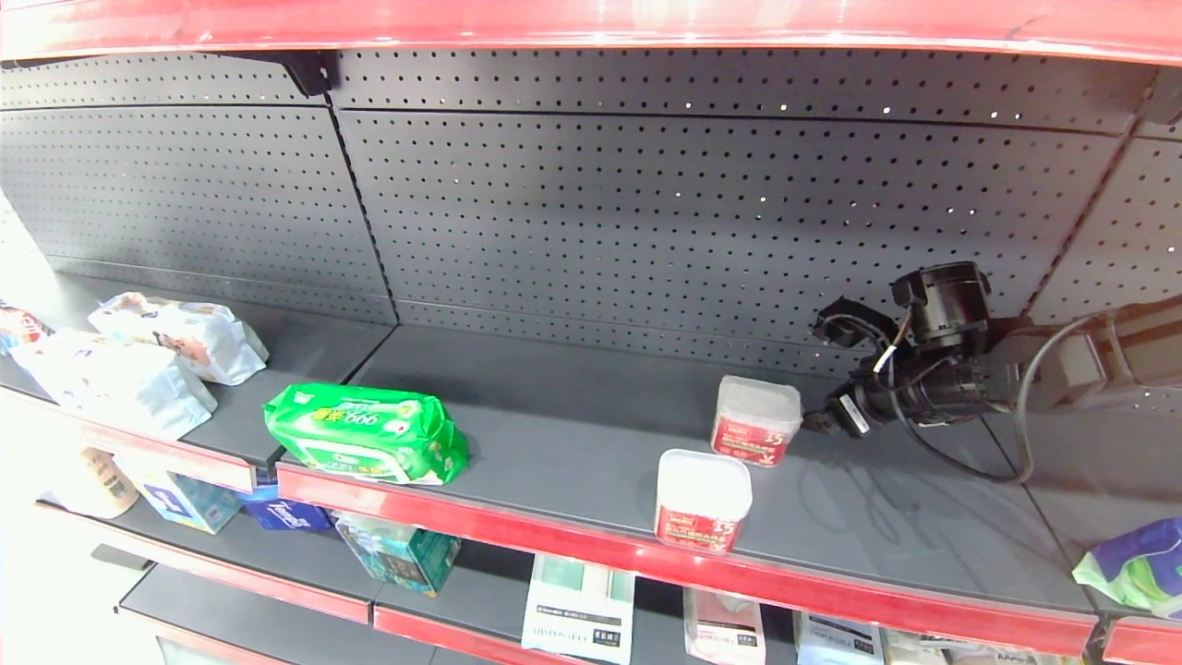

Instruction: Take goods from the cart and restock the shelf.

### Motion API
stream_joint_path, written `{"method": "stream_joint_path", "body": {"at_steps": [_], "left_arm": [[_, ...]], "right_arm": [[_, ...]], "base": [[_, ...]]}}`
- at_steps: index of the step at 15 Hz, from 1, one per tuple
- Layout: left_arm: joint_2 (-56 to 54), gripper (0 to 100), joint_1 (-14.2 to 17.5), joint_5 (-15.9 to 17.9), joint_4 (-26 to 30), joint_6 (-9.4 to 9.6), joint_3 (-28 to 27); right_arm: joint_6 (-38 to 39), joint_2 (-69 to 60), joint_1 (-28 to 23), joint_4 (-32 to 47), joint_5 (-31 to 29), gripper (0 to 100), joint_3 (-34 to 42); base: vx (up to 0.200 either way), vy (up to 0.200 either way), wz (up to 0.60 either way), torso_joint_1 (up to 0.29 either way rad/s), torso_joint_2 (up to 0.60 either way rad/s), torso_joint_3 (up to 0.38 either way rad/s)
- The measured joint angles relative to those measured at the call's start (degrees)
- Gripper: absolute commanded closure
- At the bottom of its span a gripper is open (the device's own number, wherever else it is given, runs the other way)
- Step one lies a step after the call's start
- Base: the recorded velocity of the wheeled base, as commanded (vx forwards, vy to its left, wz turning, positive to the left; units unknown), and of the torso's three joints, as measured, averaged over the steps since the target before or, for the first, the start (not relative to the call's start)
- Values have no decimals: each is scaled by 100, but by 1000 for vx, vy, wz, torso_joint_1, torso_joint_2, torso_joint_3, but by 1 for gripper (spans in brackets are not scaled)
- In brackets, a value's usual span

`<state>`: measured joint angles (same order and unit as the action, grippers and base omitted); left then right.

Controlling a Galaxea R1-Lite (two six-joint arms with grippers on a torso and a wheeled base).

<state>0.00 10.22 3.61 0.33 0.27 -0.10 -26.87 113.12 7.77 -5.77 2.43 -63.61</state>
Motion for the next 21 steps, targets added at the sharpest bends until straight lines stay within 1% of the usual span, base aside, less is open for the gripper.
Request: {"method": "stream_joint_path", "body": {"at_steps": [11, 15, 17, 18, 21], "left_arm": [[0, 0, 0, 0, 2, 0, 0], [0, 0, 0, -2, -4, 0, 0], [0, 0, 0, 0, -4, 0, 0], [0, 0, 0, 0, -1, 0, 0], [0, 0, -5, -2, 0, 0, 0]], "right_arm": [[0, 152, 174, 0, 9, 0, -221], [2, 100, 11, 7, 13, 0, -177], [32, -96, -173, 7, 24, 0, -24], [163, -245, -276, 9, 24, 0, 102], [1001, -907, -490, 9, -13, 0, 700]], "base": [[0, 0, 0, 0, 0, 0], [0, 0, 0, 0, 0, 0], [0, 0, 0, 0, 0, 0], [0, 0, 0, 0, 0, 0], [0, 0, 0, 0, 0, 0]]}}
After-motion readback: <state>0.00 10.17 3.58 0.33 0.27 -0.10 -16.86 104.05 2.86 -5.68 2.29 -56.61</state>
